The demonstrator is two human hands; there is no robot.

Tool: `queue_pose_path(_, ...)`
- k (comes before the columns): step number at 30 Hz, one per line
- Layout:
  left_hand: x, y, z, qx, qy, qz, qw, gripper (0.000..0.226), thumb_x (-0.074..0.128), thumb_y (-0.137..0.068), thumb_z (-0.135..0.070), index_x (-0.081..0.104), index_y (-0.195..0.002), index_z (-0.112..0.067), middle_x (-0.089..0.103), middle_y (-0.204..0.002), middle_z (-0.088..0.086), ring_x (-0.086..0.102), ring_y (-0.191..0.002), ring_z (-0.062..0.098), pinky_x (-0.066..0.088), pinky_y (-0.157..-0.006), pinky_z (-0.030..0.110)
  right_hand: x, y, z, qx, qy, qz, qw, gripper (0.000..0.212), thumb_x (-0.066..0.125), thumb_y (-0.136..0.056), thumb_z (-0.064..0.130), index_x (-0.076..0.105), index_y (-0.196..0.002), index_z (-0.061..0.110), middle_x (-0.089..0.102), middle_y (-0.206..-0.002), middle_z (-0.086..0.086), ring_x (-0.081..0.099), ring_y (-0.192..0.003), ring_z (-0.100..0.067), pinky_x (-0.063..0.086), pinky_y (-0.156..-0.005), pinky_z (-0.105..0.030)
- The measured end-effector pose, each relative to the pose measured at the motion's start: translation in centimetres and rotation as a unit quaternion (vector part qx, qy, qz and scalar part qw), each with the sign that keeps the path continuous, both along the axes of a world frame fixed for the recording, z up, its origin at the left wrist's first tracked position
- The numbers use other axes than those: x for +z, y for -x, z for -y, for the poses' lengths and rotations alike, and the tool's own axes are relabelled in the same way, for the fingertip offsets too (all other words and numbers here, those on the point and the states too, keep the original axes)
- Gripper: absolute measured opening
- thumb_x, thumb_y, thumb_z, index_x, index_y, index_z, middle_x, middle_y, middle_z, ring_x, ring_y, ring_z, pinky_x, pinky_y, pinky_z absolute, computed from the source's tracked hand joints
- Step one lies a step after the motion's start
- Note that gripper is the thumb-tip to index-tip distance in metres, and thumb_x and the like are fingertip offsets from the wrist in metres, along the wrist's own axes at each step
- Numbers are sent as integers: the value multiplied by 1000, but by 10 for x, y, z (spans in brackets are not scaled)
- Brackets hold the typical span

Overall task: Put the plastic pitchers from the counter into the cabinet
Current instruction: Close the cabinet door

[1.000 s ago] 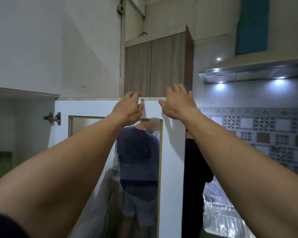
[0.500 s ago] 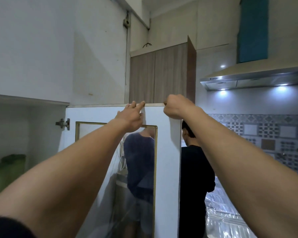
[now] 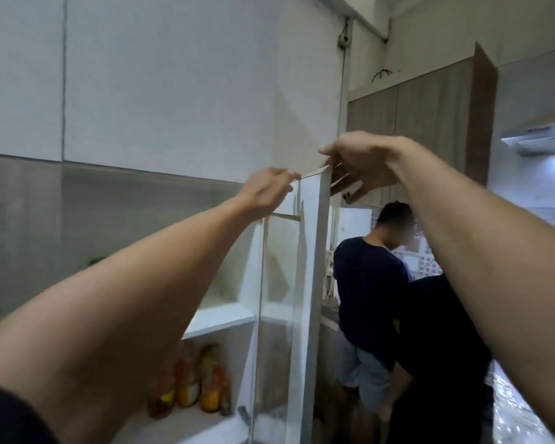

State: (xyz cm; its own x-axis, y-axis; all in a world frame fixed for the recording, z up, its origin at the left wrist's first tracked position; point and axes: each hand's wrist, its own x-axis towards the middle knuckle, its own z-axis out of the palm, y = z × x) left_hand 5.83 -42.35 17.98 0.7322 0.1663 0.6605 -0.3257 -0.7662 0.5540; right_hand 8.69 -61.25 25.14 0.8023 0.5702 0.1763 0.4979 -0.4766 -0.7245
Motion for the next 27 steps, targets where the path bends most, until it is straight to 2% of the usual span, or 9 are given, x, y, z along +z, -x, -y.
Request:
queue_pose_path(2,0,29,-19,-26,92,-28,995,54,29,-100,-45,63,-129,-15,66,-125,11,59,-116,26,49,-88,39,-8,10,-24,52,-22,-27,998,51,30,-107,47,59,-126,10,70,-123,-11,64,-116,-26,43,-106,-57)
queue_pose_path(5,6,73,-50,-5,178,-55,983,58,21,-102,-50,65,-121,-17,64,-124,10,58,-114,29,42,-100,47,-20,21,-75,99,-63,-16,993,45,38,-106,41,60,-134,15,64,-132,-7,58,-123,-24,44,-103,-55)
queue_pose_path(9,9,114,-95,71,215,-15,974,61,37,-93,-63,65,-116,-14,65,-113,11,63,-99,30,51,-86,41,-35,41,-153,115,-30,73,990,42,48,-102,31,55,-141,17,54,-144,-4,51,-131,-24,47,-94,-49)
queue_pose_path(12,1,134,-132,182,147,23,972,44,59,-81,-47,69,-107,-12,71,-105,7,68,-92,25,58,-85,41,-46,55,-209,130,27,171,976,50,49,-102,25,46,-150,13,48,-152,-10,47,-136,-33,43,-104,-44)
queue_pose_path(15,-12,145,-175,312,61,27,948,33,61,-87,-28,60,-117,-14,69,-114,8,65,-106,28,53,-91,38,-63,57,-262,164,64,208,962,77,52,-98,24,12,-163,13,26,-167,-12,33,-149,-30,32,-111,-29)
queue_pose_path(18,-19,141,-212,426,-43,43,902,52,58,-95,-25,40,-143,-15,59,-134,17,55,-123,37,42,-97,39,-78,42,-309,165,76,215,960,86,50,-97,31,-6,-162,25,5,-170,-17,17,-155,-34,22,-124,-42)
queue_pose_path(20,-24,134,-233,481,-129,46,866,67,57,-97,-23,23,-155,-17,39,-154,16,41,-138,35,35,-107,42,-85,27,-333,156,77,231,957,87,49,-98,33,-10,-161,28,-3,-170,-18,8,-156,-37,18,-125,-48)
queue_pose_path(23,-33,121,-269,571,-250,-9,782,63,45,-102,-24,15,-157,-21,8,-165,15,12,-152,32,20,-118,50,-92,1,-362,150,84,251,953,86,49,-100,38,-12,-160,31,-7,-170,-15,1,-157,-37,17,-123,-59)
queue_pose_path(27,-45,91,-304,638,-317,-61,699,64,34,-99,-2,9,-157,-15,-1,-166,17,-3,-152,36,7,-120,59,-94,-42,-391,129,106,271,948,84,48,-101,39,-12,-160,32,-10,-170,-15,-4,-156,-37,12,-120,-68)
